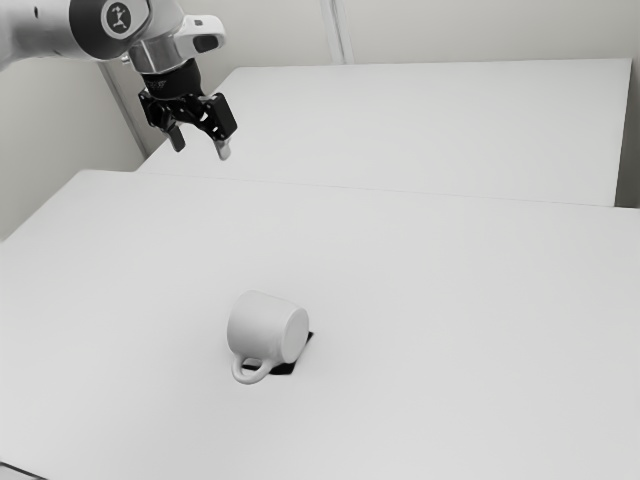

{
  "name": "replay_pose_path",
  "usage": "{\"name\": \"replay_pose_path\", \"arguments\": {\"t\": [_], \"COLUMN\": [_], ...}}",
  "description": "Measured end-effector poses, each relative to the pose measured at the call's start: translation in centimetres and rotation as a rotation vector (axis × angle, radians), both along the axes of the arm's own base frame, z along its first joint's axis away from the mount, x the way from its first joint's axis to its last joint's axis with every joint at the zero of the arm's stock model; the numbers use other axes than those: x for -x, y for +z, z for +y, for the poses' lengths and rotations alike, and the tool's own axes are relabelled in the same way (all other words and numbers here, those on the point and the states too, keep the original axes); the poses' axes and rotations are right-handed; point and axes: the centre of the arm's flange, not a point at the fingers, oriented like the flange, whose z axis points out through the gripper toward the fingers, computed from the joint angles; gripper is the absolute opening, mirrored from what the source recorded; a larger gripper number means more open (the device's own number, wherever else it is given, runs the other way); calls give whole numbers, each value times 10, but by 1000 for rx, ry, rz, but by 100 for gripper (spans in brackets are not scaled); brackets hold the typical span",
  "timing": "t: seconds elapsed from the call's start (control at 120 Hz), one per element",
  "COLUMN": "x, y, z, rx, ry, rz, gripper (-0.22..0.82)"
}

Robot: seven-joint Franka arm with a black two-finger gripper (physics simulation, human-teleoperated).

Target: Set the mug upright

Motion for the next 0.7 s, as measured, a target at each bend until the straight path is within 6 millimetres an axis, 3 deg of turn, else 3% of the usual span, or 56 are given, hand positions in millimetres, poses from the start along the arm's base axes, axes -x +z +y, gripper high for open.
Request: {"name": "replay_pose_path", "arguments": {"t": [0.35, 0.5, 0.7], "x": [15, 29, 40], "y": [-12, -30, -75], "z": [1, 12, 24], "rx": [11, 45, 99], "ry": [0, 27, 64], "rz": [30, 54, 101], "gripper": [60, 60, 60]}}
